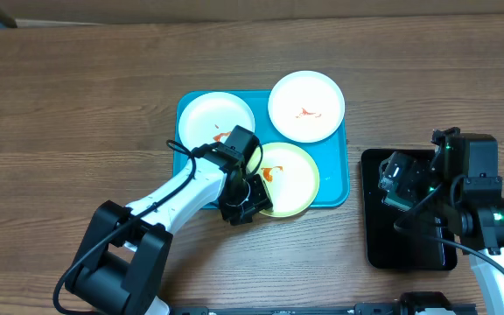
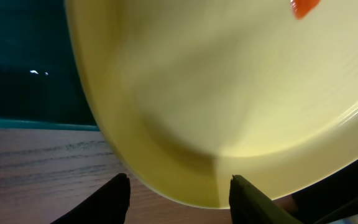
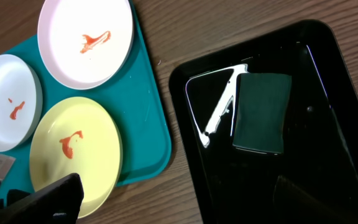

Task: Clean dirty plates on tray and stack at the side

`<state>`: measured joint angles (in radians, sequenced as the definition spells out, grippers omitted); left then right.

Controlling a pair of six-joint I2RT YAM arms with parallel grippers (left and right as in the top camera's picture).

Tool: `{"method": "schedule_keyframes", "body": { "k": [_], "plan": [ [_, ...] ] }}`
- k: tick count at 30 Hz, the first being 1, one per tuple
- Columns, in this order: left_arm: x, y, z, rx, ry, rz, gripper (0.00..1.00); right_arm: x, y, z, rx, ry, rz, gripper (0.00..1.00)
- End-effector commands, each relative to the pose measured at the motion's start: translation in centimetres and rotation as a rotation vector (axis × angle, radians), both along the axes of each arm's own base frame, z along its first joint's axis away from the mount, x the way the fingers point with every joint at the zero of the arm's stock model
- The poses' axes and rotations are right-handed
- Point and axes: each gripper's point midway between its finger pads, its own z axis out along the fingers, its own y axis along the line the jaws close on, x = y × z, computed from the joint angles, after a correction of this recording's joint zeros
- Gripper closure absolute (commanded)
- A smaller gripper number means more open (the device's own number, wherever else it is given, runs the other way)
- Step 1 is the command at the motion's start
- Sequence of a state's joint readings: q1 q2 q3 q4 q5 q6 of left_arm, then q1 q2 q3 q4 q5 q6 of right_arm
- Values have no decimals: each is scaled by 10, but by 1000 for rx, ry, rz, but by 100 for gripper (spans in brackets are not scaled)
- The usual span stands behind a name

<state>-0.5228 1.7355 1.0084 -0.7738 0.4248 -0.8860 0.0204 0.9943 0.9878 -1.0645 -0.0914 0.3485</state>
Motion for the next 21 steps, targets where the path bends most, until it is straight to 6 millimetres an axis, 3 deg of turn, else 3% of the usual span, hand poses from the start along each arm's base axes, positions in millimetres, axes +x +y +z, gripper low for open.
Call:
{"method": "schedule_keyframes", "body": {
  "k": [1, 4, 7, 16, 21],
  "plan": [
    [3, 1, -2, 48, -16, 3, 54, 5, -3, 13, -4, -37, -19, 0],
    [3, 5, -3, 77, -22, -1, 71, 5, -3, 13, -4, -37, -19, 0],
    [3, 8, -4, 92, -23, 3, 96, 5, -3, 13, -4, -37, -19, 0],
    [9, 20, -4, 105, -37, -9, 96, 5, -3, 13, -4, -37, -19, 0],
    [24, 38, 12, 121, -50, -11, 96, 5, -3, 13, -5, -37, -18, 0]
  ]
}}
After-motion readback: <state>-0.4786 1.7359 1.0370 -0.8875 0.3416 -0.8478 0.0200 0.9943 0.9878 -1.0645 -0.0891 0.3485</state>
